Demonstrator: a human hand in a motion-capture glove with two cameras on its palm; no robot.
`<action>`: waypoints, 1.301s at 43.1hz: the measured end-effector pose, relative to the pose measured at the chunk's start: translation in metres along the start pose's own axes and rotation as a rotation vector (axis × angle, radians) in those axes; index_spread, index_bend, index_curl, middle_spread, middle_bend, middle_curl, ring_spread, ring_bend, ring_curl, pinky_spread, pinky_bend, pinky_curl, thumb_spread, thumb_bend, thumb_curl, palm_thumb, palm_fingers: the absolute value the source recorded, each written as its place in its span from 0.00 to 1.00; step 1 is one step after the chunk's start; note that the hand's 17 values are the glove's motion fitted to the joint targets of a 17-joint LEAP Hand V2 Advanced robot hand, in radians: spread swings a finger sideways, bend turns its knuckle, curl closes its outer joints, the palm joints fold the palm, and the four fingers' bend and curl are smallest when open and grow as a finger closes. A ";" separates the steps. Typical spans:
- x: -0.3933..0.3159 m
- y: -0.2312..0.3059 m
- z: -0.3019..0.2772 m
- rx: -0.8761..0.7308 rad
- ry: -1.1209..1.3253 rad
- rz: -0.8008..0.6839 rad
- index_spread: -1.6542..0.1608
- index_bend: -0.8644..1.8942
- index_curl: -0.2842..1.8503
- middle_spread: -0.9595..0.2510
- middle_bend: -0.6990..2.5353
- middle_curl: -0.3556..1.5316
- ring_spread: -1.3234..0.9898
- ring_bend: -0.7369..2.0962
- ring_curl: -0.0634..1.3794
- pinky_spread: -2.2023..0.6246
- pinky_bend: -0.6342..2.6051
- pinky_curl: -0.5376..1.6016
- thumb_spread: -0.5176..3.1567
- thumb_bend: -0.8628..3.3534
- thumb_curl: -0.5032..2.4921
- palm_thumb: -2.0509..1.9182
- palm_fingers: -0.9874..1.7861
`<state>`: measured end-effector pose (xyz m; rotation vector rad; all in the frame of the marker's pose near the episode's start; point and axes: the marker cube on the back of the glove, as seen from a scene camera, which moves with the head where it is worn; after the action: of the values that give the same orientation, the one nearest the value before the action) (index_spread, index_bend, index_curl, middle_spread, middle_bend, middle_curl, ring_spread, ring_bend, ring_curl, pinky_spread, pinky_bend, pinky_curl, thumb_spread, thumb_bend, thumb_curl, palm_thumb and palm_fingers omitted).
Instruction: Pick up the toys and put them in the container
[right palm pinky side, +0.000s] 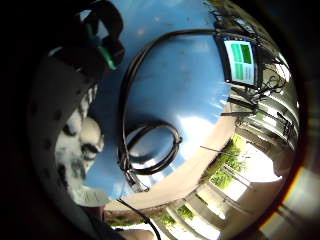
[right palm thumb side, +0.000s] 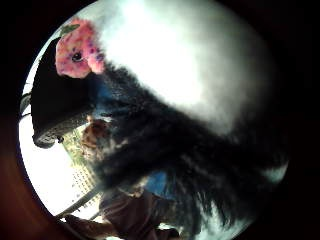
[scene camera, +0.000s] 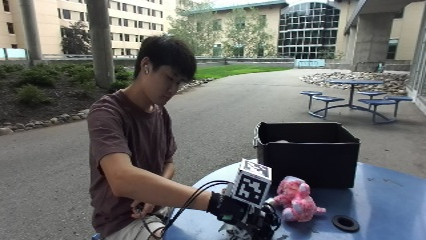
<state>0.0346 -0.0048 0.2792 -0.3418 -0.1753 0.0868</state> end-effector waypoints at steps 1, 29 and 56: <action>0.000 0.000 0.002 0.018 0.005 -0.001 0.83 0.31 0.12 0.74 0.46 0.42 0.46 0.71 0.33 0.66 0.55 0.42 0.54 0.28 0.31 0.68 0.66; -0.020 -0.007 -0.031 0.063 0.034 0.031 0.81 0.61 0.24 0.66 0.57 0.49 0.45 0.74 0.38 0.63 0.43 0.41 0.52 0.32 0.39 0.77 0.84; -0.139 0.058 -0.344 0.378 0.113 -0.044 0.75 0.40 0.16 0.60 0.52 0.53 0.43 0.80 0.43 0.65 0.54 0.46 0.39 0.21 0.41 0.66 0.69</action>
<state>-0.0412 -0.0788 -0.0815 0.0347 -0.0517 0.0554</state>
